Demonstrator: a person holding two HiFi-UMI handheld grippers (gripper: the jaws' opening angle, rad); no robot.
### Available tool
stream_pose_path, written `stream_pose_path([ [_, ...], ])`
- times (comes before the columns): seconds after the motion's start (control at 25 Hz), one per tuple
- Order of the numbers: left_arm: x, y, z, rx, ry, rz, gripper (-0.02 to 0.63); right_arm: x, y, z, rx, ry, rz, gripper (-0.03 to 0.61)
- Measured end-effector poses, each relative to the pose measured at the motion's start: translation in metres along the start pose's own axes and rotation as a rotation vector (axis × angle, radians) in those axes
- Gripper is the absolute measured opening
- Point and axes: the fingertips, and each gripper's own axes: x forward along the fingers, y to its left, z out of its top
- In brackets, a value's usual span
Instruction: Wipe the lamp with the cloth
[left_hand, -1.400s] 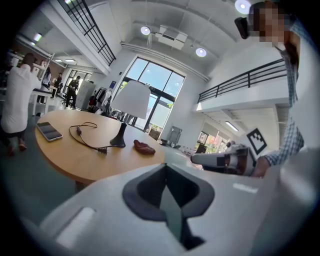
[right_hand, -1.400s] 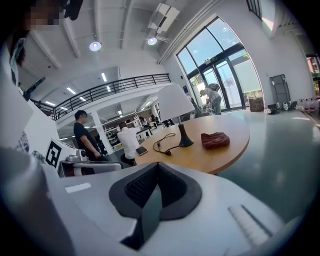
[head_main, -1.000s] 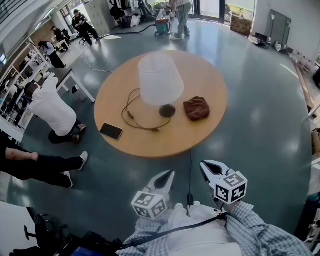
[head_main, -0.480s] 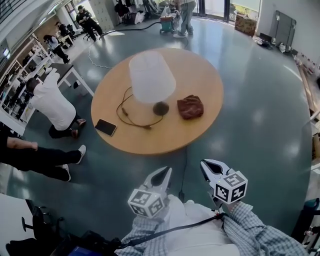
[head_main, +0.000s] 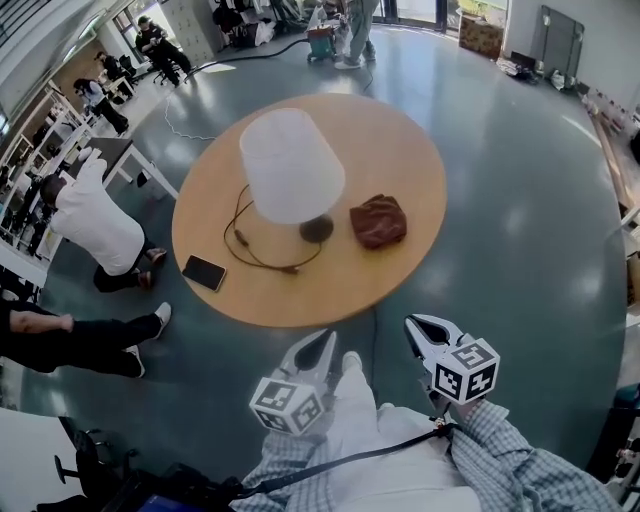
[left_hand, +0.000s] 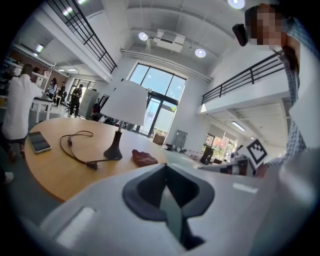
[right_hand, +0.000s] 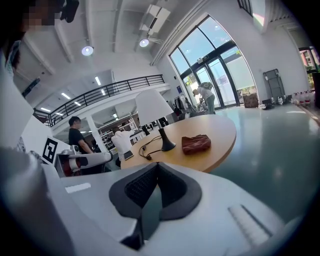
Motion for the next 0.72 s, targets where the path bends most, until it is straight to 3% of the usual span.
stream_pose_path([
  [0.48, 0.063, 0.096, 0.052, -0.025, 0.000, -0.066, -0.003, 0.110, -0.005, 0.068, -0.046, -0.006, -0.027, 0.003],
  [0.72, 0.086, 0.130, 0.060, -0.049, 0.020, -0.085, -0.003, 0.148, -0.013, 0.080, -0.030, 0.003, -0.048, 0.003],
])
